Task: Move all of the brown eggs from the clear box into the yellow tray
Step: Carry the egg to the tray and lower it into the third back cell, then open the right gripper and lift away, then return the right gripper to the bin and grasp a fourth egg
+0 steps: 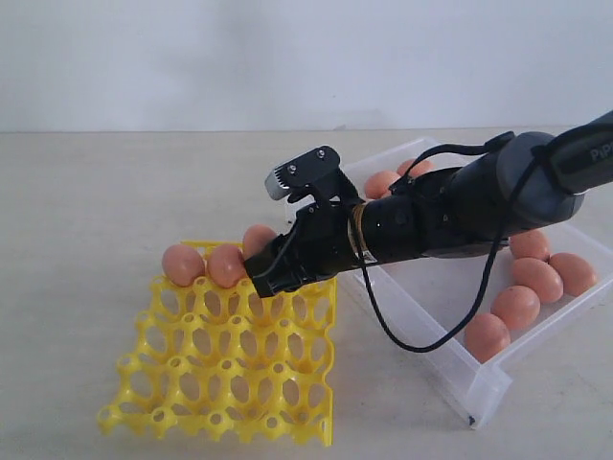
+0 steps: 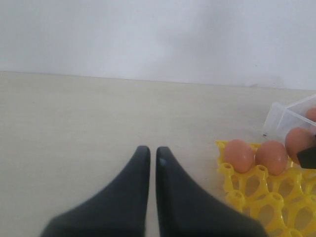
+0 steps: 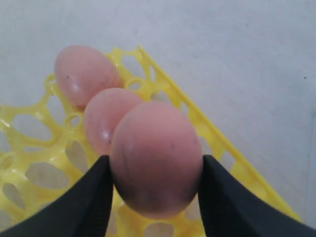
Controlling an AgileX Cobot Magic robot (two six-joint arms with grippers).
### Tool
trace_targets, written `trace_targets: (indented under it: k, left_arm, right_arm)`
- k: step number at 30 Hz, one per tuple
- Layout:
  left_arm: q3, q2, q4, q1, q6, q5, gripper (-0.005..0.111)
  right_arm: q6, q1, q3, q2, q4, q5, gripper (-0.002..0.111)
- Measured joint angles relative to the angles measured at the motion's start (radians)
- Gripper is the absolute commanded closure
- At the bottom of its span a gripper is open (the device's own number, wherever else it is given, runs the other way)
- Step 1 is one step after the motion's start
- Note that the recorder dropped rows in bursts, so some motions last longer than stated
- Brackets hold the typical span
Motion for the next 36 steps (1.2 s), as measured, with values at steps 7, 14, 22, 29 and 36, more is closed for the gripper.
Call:
trace_targets:
  k: [7,14,22,29,36]
  left_arm:
    - [0.0,0.0,0.0,0.0,0.0,0.0,0.103]
    - [0.0,0.0,0.0,0.0,0.0,0.0,0.103]
    - [0.0,0.0,0.0,0.0,0.0,0.0,0.103]
    - [0.0,0.0,0.0,0.0,0.0,0.0,0.103]
    - [0.0,0.0,0.0,0.0,0.0,0.0,0.103]
  right_arm:
    - [0.0,0.0,0.0,0.0,-0.021,0.011,0.052]
    - [0.0,0.004,0.0,0.0,-0.021,0.011,0.053]
    - [0.165,0.006,0.0,-0.304,0.018,0.62,0.053]
    - [-0.465,-0.053,0.0,-0.36,0.496,1.101,0.053]
    - [-0.779,-0.12,-0.035,-0.242,0.666,1.375,0.053]
